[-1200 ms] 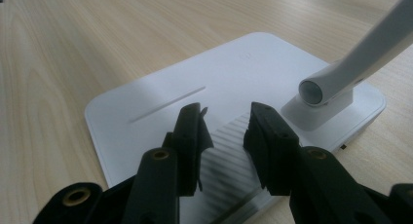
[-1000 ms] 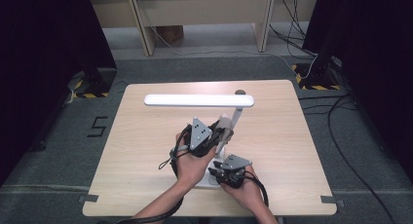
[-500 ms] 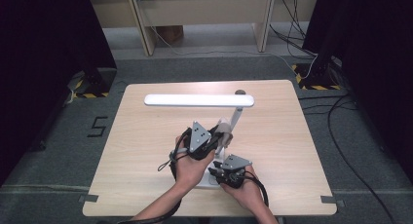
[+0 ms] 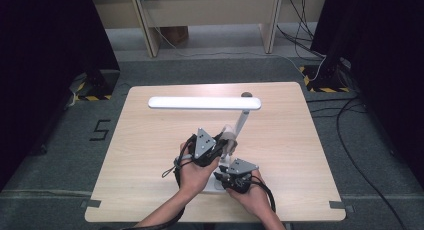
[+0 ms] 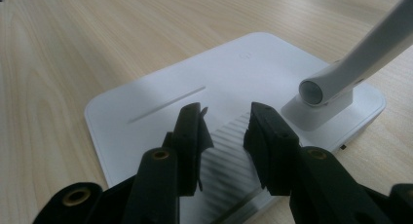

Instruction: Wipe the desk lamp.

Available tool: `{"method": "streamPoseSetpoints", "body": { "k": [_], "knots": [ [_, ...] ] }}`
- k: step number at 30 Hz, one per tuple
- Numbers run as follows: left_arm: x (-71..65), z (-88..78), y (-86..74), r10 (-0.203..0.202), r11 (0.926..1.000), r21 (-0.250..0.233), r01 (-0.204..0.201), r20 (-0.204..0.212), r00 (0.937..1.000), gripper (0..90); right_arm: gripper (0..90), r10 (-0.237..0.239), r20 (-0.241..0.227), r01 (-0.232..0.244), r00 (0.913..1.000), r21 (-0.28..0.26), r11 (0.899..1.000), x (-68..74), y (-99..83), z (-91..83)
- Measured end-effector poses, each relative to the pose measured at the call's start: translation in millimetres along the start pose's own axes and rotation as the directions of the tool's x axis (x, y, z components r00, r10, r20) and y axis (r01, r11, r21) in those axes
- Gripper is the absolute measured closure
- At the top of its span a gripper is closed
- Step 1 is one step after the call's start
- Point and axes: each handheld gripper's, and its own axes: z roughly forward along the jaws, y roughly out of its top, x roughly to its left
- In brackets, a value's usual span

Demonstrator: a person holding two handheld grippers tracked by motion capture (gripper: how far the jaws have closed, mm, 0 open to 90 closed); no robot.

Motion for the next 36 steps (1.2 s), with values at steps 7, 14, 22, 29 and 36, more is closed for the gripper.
{"method": "streamPoseSetpoints", "body": {
  "k": [7,14,22,29,36],
  "knots": [
    [0.8,2.0,-10.2,-0.006,0.9999,0.014,0.006,0.000,1.0000,80.0,66.1,0.000,0.000,0.000,1.0000,0.001,1.000,0.1,0.0,-0.2],
    [3.4,4.4,-21.1,-0.017,0.9992,0.035,0.017,-0.001,0.9999,80.0,66.1,-0.002,0.002,0.002,1.0000,0.001,1.000,0.3,0.0,-0.1],
    [4.2,7.0,-32.4,-0.024,0.9982,0.055,0.024,-0.004,0.9997,80.0,66.1,0.002,0.000,-0.002,1.0000,0.003,1.000,0.5,0.0,-0.2],
    [6.2,9.6,-40.9,-0.023,0.9967,0.078,0.023,-0.001,0.9997,80.0,66.2,0.002,0.005,-0.002,1.0000,0.003,1.000,0.5,0.1,0.0],
    [9.4,13.4,-51.3,-0.037,0.9934,0.109,0.037,-0.003,0.9993,80.0,66.2,0.002,0.005,-0.002,1.0000,0.004,1.000,0.6,0.1,0.0]
  ]
}}
